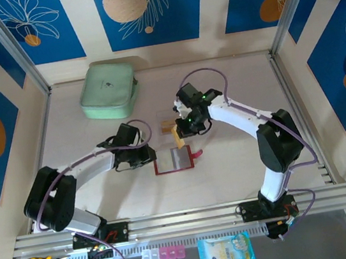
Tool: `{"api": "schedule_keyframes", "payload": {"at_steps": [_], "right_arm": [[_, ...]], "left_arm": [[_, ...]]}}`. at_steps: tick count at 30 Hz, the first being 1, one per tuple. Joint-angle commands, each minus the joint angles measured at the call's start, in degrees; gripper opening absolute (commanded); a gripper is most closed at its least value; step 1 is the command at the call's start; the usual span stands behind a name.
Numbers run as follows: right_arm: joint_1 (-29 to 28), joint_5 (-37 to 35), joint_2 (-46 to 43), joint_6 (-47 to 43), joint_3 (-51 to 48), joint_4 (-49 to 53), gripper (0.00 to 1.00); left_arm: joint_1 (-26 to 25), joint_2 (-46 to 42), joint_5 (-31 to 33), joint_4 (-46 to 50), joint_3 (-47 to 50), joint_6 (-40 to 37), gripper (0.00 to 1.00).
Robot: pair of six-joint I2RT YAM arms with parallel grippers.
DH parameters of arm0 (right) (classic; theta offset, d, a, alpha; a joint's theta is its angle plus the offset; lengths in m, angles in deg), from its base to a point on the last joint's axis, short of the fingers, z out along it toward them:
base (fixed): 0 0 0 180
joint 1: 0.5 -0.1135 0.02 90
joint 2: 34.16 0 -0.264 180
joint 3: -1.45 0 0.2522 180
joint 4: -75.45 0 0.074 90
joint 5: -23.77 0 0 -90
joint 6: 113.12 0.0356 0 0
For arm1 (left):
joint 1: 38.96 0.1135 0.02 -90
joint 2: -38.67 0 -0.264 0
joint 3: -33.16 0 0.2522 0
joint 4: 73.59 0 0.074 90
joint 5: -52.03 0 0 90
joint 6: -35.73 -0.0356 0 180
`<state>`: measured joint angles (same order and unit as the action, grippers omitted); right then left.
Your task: Take the credit cards out of the card holder
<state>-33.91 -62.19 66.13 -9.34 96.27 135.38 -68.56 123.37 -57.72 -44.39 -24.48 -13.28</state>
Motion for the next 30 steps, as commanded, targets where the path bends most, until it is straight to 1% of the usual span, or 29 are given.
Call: {"api": "schedule_keyframes", "payload": {"at_steps": [1, 4, 7, 10, 12, 15, 24, 30], "right_arm": [[1.03, -1.69, 0.74, -17.96, 4.04, 3.43, 0.03], [2.11, -0.86, 3.64, -29.19, 8.43, 5.87, 0.02], [2.12, -2.52, 7.01, -40.02, 13.19, 8.54, 0.01], [1.32, -6.09, 11.01, -50.18, 18.48, 12.17, 0.00], [0.47, -10.54, 12.85, -55.47, 19.76, 11.27, 0.00], [0.46, -12.99, 15.48, -59.44, 22.79, 10.59, 0.00], [0.58, -11.53, 22.83, -63.30, 33.35, 14.48, 0.00], [0.69, -10.21, 25.16, -64.31, 35.42, 16.39, 0.00]], "left_arm": [[1.46, -1.93, 0.86, 0.79, 0.38, -0.45, 0.20], [2.25, -2.48, 0.73, 1.34, 0.16, -0.89, 0.20], [2.81, -3.85, 1.16, 2.11, 0.26, -1.14, 0.20], [3.39, -5.82, 1.82, 1.85, 0.92, -1.09, 0.20], [3.87, -6.39, 1.74, 1.94, 0.91, -1.13, 0.21], [4.12, -6.20, 1.31, 2.89, 0.27, -1.55, 0.21], [4.62, -6.49, 1.20, 3.78, -0.17, -1.51, 0.22], [5.24, -7.16, 1.47, 4.95, -0.58, -2.06, 0.22]]}}
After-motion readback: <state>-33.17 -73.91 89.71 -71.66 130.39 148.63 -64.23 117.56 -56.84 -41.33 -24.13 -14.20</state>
